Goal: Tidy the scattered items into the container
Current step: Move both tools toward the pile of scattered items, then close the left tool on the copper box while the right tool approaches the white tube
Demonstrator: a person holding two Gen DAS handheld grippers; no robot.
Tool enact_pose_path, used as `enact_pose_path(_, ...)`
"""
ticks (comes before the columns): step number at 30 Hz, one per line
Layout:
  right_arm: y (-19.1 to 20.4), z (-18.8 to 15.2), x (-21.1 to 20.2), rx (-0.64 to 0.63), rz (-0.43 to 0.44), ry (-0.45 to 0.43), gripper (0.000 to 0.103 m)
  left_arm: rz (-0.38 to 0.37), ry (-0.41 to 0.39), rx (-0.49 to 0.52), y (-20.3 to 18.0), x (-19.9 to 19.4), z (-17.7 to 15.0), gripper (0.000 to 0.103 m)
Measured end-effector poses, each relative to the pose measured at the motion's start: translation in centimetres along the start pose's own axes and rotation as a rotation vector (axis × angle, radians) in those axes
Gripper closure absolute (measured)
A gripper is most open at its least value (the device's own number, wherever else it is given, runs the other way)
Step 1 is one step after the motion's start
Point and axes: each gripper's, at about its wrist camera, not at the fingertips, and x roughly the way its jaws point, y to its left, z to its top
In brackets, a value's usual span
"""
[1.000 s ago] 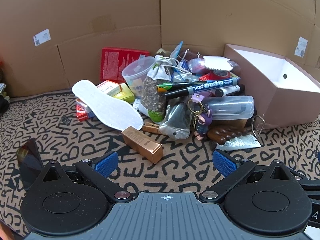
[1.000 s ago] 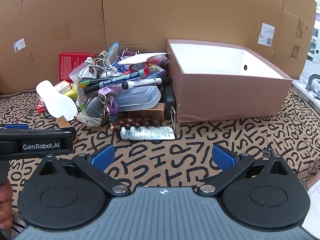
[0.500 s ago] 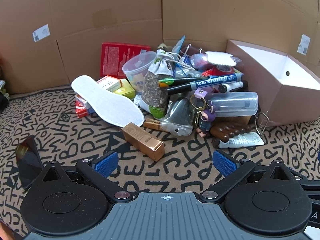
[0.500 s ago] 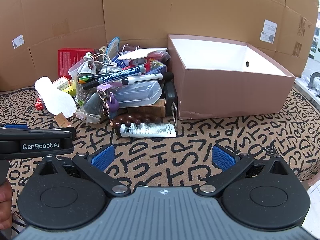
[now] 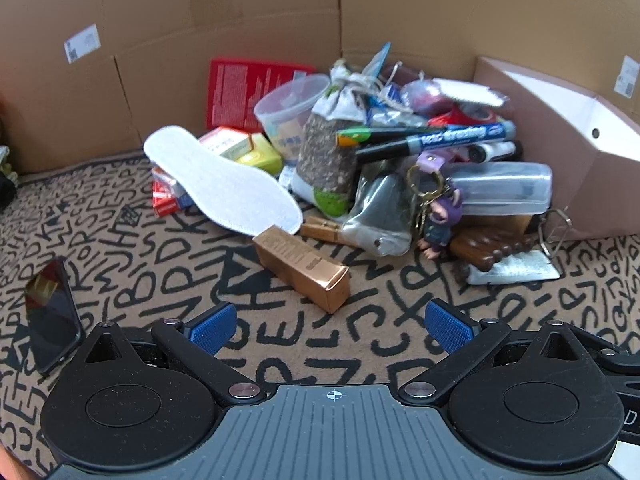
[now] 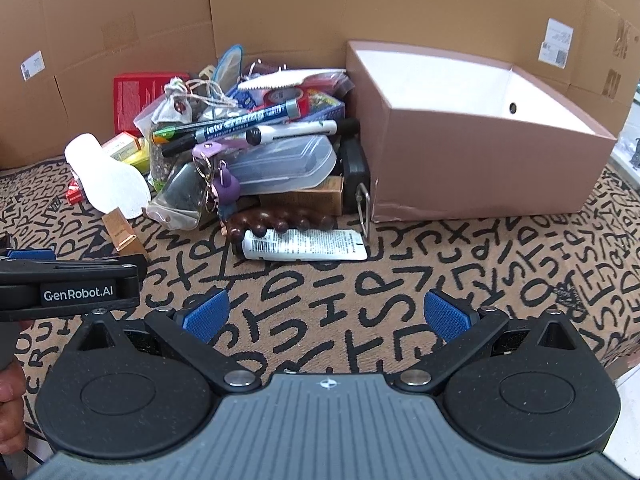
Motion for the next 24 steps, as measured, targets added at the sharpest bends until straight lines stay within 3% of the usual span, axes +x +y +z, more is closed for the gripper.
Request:
enact_pose_path(12, -0.1, 0.1, 3.4, 0.019, 0.077, 0.053, 0.0, -0.017, 0.024, 0.024, 1.9, 2.6, -0.6, 0.0)
enact_pose_path(20, 1.6, 0.5, 5.0, -0.041, 0.162, 0.026, 0.0, -0.056, 0.013, -0.032, 3.9, 3.1, 0.3, 0.0)
enact_pose_path(24, 2.1, 0.7, 5.7, -0.083, 0.156, -0.008, 0.0, -0.082, 0.03, -0.055, 4.1, 3.9, 1.3, 0.003)
